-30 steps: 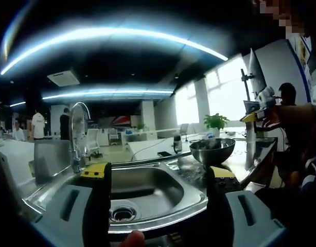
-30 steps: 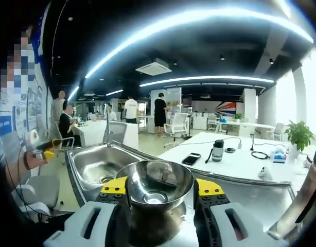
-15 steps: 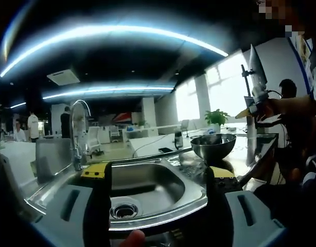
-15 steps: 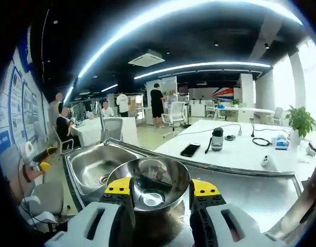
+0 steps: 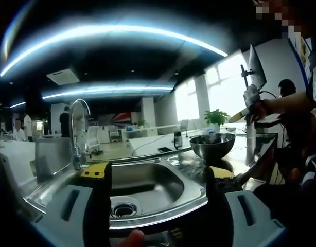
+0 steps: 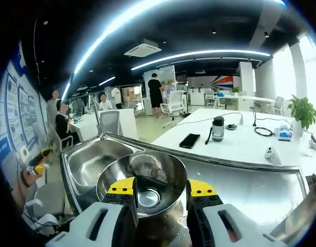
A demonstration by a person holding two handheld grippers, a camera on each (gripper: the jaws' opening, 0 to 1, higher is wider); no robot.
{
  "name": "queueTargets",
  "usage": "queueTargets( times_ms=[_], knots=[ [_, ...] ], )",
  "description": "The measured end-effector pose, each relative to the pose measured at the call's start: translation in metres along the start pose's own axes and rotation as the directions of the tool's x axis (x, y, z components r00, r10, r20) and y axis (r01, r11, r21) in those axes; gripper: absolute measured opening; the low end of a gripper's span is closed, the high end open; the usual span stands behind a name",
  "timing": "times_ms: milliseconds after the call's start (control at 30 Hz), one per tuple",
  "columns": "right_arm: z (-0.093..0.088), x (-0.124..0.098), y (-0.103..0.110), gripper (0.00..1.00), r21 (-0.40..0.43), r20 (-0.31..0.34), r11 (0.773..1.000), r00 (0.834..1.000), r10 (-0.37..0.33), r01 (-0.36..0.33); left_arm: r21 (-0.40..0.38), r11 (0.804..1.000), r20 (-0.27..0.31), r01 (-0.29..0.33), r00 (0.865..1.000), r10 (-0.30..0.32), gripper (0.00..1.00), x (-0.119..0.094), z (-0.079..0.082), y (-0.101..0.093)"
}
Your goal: Pick up bowl with dirty water move over sink pour dirty water into sink return bowl to place
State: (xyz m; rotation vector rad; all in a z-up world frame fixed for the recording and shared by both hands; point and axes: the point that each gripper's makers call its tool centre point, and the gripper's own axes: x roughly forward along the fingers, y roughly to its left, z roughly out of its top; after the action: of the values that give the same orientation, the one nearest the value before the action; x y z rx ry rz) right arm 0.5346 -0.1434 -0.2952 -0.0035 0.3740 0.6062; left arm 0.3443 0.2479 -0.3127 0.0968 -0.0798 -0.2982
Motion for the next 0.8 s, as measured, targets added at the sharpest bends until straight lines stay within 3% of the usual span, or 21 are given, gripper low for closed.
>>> queueTargets(
  times_ms=[400,800],
  knots=[
    [-0.001,0.016,-0.001,0.27,-0.011,-0.071,1.0,0.997,0.003,-0.003,0.011,1.0,-0.004,0.011,1.0,-0.011,0.75,0.003,0.0,-0.005],
    [-0.007,0.04,-0.022,0.27,0.028,-0.158,1.0,0.987,0.011,-0.006,0.007,1.0,-0.013,0.016,1.0,-0.016,0.75,0.001,-0.005,-0.006]
  ],
)
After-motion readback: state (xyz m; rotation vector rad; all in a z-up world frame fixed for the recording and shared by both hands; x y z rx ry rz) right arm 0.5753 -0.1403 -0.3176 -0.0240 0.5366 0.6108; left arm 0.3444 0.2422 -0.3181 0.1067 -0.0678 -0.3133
